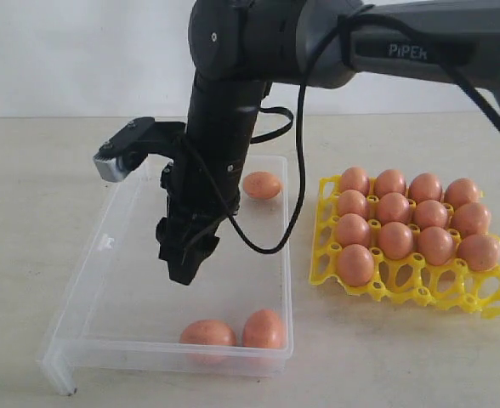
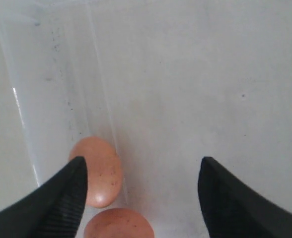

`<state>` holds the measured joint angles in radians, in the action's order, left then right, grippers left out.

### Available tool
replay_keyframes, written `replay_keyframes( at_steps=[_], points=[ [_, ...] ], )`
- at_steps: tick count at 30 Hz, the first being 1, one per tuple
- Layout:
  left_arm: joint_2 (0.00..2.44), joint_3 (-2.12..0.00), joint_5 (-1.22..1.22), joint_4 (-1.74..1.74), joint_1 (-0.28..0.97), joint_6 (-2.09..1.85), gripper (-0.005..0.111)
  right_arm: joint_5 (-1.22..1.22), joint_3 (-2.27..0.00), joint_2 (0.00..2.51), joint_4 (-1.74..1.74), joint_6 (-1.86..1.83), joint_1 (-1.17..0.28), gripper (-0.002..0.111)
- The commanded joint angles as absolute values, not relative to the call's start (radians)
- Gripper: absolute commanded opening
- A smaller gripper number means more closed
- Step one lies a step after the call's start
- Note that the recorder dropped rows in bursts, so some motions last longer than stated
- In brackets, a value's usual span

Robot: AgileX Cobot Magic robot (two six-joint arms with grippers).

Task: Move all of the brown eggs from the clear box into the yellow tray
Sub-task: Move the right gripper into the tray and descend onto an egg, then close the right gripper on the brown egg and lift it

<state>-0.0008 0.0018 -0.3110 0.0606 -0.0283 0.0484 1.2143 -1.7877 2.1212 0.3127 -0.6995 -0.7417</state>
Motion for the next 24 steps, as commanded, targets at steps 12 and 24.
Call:
replay_keyframes(
  at_steps=[12,24],
  points=[
    [0.0,0.0,-0.304,0.063,-0.025,0.049,-0.004,1.221,-1.671,2.137,0.333,-0.761,-0.741,0.062],
    [0.0,0.0,-0.304,0.063,-0.025,0.049,-0.004,1.207,-1.671,2.206,0.37,-0.761,-0.741,0.062]
  ],
)
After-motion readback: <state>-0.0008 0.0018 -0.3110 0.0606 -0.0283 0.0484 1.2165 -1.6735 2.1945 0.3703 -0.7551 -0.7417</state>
